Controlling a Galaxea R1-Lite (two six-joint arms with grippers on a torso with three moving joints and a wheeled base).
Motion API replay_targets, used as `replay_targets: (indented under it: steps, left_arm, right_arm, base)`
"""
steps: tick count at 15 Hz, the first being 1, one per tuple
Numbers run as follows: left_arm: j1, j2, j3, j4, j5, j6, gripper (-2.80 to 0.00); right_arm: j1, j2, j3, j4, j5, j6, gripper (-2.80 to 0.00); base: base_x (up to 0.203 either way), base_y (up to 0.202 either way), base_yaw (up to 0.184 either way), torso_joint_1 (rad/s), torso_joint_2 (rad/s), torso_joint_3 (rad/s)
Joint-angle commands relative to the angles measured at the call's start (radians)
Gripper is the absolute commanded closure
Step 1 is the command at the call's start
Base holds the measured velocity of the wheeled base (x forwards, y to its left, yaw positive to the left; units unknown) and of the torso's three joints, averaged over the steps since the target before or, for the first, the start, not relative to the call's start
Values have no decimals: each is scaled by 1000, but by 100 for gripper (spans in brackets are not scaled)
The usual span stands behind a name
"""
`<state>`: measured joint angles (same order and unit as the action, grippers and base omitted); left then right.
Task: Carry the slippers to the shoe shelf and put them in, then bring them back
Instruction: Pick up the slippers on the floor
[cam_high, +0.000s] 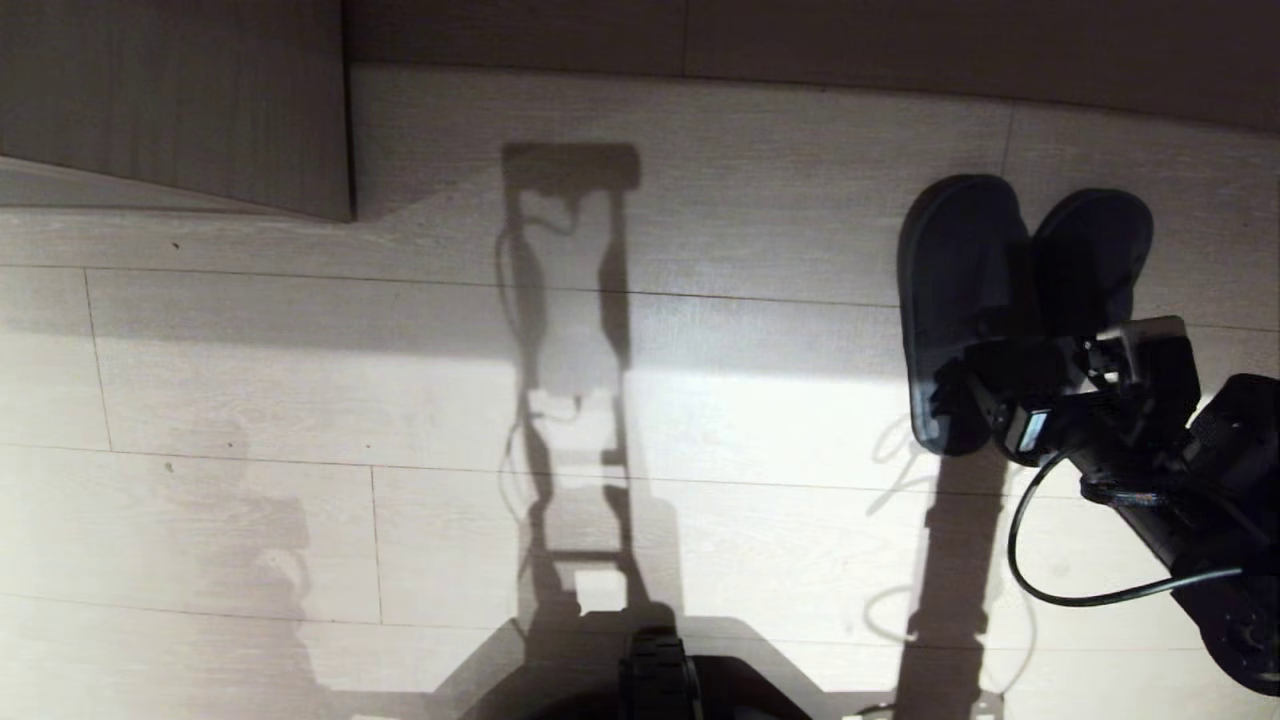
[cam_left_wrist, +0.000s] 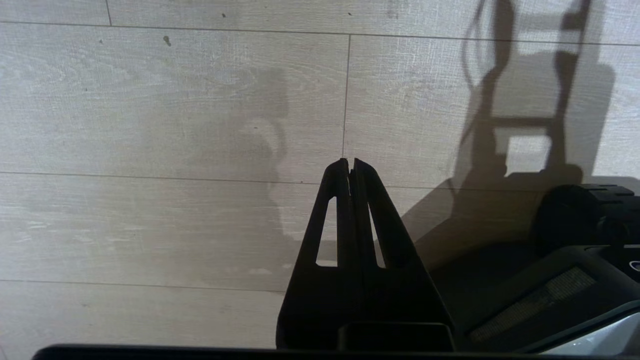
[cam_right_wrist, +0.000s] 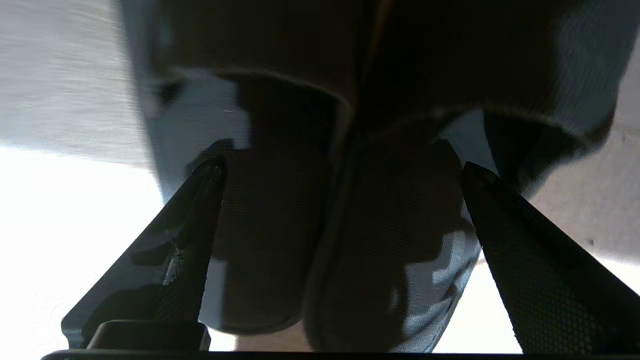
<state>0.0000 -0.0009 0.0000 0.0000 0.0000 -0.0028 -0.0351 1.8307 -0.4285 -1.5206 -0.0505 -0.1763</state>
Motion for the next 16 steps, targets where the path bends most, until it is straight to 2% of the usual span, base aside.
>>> replay_targets:
  steps: [1,9,13,15,16]
  left_arm:
    - [0,1,0,0,0,0,0]
    - [0,-1,0,0,0,0,0]
    - [0,-1,0,0,0,0,0]
    - [0,-1,0,0,0,0,0]
    - [0,0,0,0,0,0,0]
  right_arm:
    - [0,30,-25,-9,-10,19,-280]
    - [11,74,-189,-9,-15,85,-280]
    - [11,104,-274,-9,-64,94,-280]
    - [11,105,-291,-9,-65,113,-280]
    - [10,114,-305,-9,-65,116,0]
  base:
    - [0,0,0,0,0,0]
    - [0,0,0,0,0,0]
    - [0,0,0,0,0,0]
    - [0,0,0,0,0,0]
    - [0,0,0,0,0,0]
